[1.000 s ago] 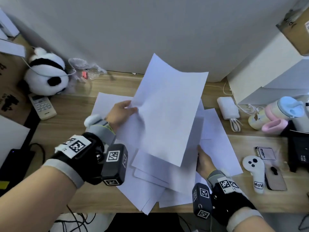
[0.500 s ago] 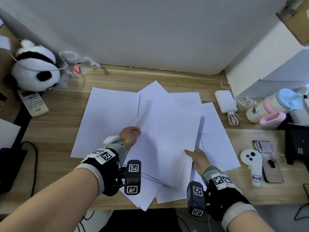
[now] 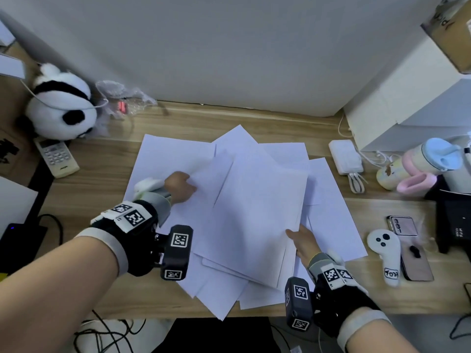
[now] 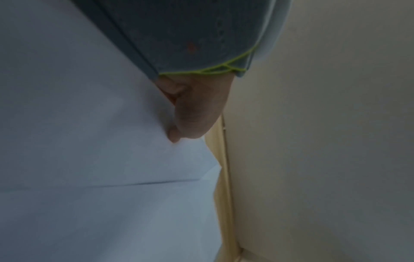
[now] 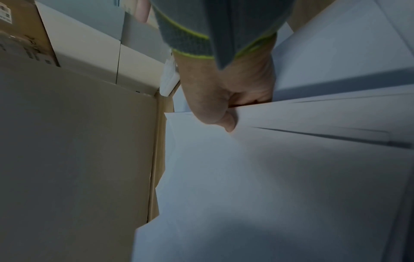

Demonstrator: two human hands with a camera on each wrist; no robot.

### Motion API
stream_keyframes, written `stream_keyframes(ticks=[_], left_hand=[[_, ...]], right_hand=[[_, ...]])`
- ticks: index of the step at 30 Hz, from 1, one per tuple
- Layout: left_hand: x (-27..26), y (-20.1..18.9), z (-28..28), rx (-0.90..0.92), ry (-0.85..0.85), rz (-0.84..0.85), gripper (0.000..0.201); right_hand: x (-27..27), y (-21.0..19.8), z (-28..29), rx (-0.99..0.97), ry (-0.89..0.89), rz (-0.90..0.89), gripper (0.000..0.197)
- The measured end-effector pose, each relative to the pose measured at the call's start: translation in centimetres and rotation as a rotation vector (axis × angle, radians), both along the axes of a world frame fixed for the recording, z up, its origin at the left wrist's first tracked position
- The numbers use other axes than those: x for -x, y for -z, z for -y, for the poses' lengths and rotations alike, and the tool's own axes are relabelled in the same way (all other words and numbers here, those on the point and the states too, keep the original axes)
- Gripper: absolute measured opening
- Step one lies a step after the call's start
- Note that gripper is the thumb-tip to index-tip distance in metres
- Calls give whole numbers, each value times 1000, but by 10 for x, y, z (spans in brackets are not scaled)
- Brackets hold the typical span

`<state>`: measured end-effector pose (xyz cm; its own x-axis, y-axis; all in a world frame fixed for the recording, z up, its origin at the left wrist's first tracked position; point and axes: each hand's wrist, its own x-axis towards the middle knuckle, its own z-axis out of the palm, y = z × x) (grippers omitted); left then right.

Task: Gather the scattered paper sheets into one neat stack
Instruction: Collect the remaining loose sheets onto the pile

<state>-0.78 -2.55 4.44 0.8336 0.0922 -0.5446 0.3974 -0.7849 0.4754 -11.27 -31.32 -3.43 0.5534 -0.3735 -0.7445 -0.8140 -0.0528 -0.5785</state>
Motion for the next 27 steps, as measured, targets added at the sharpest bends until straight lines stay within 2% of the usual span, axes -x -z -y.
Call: stream_keyframes(ticks=[1,3,5,8,12,14,15,17,20,21,24,27], left_hand=[[-7,-8,-5,6,-35,57,10],[-20,-30,-16,41,-142,183,12],[-31,-50,-29,121,-218,304,21],[-39,-85,-34,324,-197,442,30],[-33,-118,-16,799,-216,344,22],[-28,-122,-5,1043,-195,273,21],[-27,-120,0,1126,-188,241,25],[-26,-112,8,1209,-193,190,29],[-21,-88,15,1179,-282,123,25],[-20,-79,18,1131,-324,103,23],[-14,-44,27,924,-365,39,19],[-8,-8,35,704,-313,-22,21]], right_hand=[[0,0,0,7,-7,-3,38],[-1,-3,-2,16,-17,-11,37],[-3,-4,-3,29,-32,-14,38],[-2,-8,-4,22,-28,-2,35],[-1,-15,-6,17,-32,9,26],[0,-10,-3,4,-29,13,37],[1,-7,-1,-5,-31,4,41],[1,-7,1,-47,1,-6,32],[3,-18,2,-143,105,0,14],[3,-18,5,-168,140,2,16],[4,-17,11,-256,237,38,29],[4,-12,18,-375,285,41,60]])
